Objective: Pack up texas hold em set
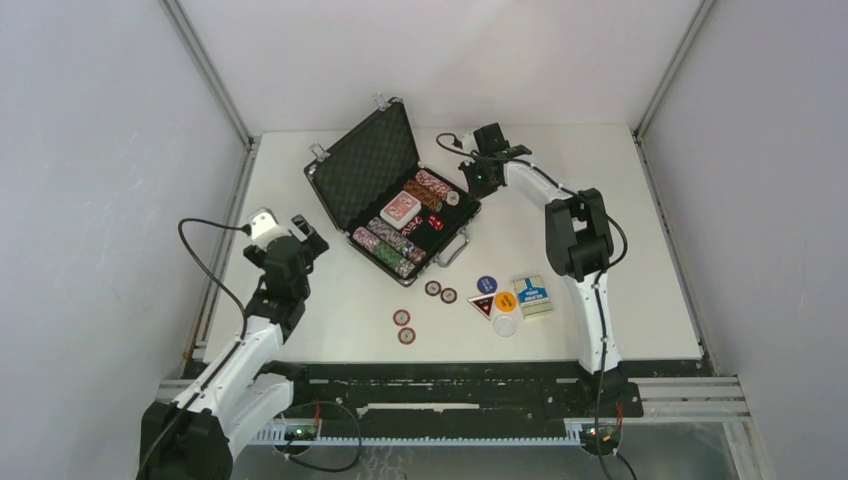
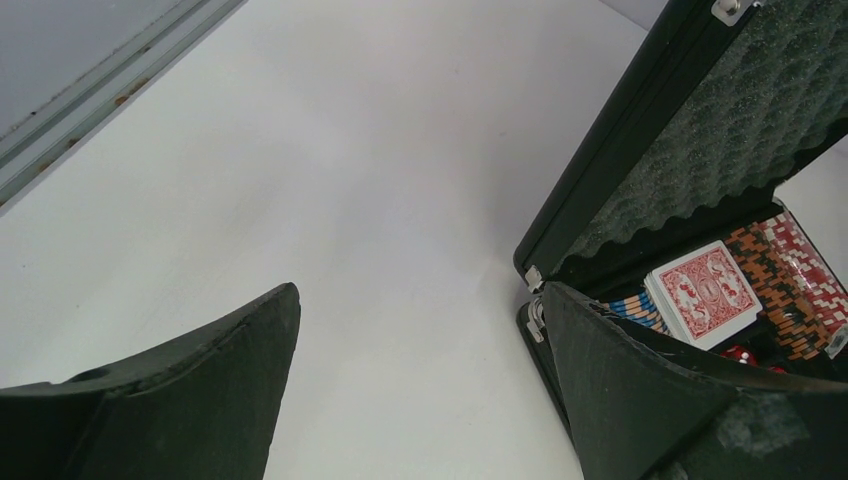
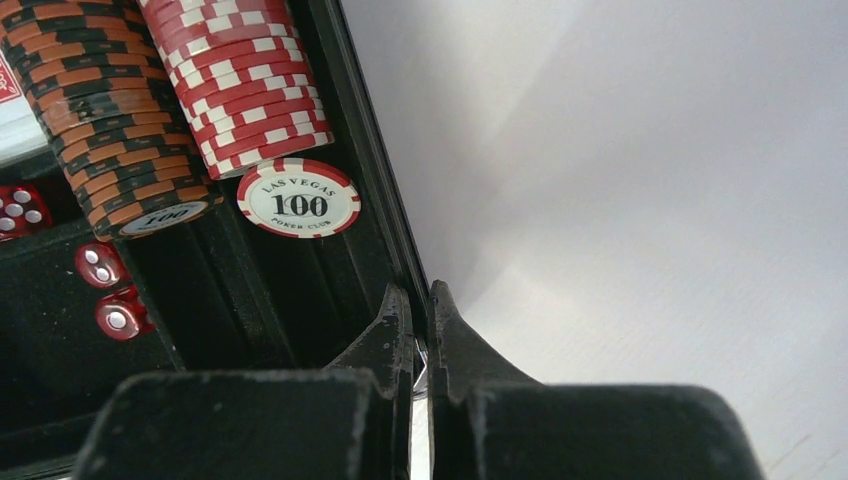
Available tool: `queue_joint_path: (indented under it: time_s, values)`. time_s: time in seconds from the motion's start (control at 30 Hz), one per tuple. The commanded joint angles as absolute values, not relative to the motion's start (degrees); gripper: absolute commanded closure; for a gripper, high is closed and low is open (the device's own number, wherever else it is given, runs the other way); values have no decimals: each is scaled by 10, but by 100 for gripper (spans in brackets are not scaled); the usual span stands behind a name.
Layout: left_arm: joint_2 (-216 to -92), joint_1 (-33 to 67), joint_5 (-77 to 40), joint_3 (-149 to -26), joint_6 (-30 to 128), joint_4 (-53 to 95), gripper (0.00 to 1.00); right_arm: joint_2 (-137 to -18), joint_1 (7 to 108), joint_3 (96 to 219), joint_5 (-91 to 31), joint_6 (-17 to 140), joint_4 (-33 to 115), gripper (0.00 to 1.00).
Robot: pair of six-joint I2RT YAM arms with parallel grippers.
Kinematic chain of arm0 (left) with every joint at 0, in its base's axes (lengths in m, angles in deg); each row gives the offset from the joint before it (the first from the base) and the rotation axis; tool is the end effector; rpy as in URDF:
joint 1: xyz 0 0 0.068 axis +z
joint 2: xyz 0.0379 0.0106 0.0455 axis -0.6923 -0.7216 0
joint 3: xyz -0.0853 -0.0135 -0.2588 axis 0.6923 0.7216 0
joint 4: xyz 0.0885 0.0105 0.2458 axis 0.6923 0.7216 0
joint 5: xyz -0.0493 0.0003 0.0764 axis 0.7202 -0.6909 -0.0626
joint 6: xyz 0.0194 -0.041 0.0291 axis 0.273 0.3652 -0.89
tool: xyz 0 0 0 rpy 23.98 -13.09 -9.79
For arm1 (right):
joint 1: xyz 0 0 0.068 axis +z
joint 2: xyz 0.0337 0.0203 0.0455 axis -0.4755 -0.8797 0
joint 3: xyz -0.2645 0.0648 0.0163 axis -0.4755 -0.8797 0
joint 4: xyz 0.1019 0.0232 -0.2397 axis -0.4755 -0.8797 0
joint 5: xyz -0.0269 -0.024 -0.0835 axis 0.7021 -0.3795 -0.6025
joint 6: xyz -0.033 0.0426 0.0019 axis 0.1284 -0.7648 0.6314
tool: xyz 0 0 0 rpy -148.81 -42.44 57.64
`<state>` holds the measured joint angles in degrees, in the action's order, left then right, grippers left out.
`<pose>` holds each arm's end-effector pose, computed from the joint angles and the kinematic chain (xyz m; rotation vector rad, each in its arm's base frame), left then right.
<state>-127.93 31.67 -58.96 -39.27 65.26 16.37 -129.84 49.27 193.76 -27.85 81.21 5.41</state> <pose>0.1934 -0.0223 0.2297 -0.6122 1.7405 0.0470 0.4738 0.1873 0.1784 -0.8058 2.4504 0.2752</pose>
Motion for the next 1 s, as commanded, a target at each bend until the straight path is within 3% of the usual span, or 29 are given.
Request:
queue_joint_path:
  time_s: [0.0,0.2,0.57,0.97]
  values:
    - [-1272,318,-570,-382,669,139,5,-1252,482,1886,-314,719,47,100]
    - [-1336,317,-532,-390,717,91,10,-1220,462,1831,-304,679,66,100]
    - [-1443,317,-563,-496,709,115,11,-1138,462,1691,-301,668,115,100]
    - [-1565,318,-540,-624,693,156,18,-1103,496,1641,-308,673,122,100]
